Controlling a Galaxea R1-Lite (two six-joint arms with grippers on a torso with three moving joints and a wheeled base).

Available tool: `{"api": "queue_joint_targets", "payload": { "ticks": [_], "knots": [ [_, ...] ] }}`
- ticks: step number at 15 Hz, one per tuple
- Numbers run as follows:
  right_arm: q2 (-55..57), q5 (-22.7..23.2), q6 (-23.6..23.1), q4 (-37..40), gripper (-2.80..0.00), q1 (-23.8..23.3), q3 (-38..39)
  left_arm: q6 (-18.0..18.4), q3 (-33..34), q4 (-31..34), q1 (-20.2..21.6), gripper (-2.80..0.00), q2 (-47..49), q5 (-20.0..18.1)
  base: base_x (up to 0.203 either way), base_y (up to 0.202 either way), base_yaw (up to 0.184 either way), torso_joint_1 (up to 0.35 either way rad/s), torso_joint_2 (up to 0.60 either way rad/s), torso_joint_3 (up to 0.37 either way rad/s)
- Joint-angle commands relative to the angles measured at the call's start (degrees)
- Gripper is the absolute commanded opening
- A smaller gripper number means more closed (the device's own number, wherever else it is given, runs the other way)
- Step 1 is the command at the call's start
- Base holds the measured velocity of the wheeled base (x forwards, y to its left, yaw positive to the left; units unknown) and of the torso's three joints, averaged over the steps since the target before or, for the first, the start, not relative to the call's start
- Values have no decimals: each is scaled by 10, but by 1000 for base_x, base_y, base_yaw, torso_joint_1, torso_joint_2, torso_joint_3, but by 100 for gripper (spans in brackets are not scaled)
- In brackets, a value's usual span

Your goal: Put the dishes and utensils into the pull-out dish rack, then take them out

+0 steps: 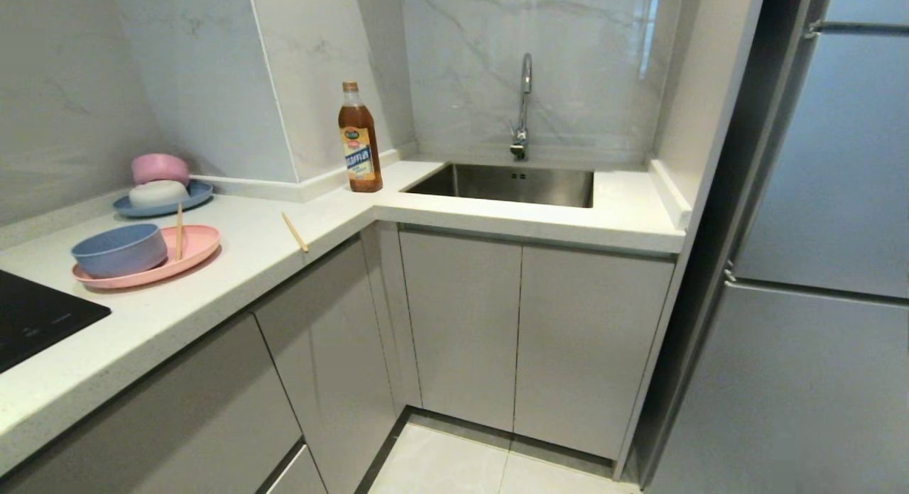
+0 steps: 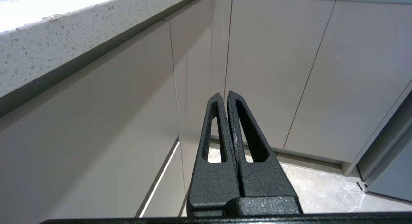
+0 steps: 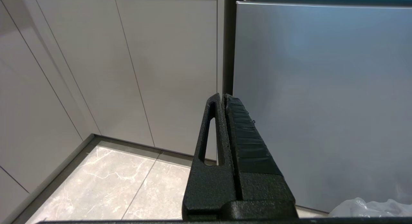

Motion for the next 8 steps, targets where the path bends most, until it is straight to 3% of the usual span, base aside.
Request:
{"api": "queue_joint_targets", "payload": {
  "ticks": [1, 8],
  "knots": [
    [1, 0, 0, 0, -280, 0, 0, 0, 1, 0, 0, -280, 0, 0, 0, 0, 0, 0, 0, 0],
    [1, 0, 0, 0, -280, 0, 0, 0, 1, 0, 0, -280, 0, 0, 0, 0, 0, 0, 0, 0]
  ]
}}
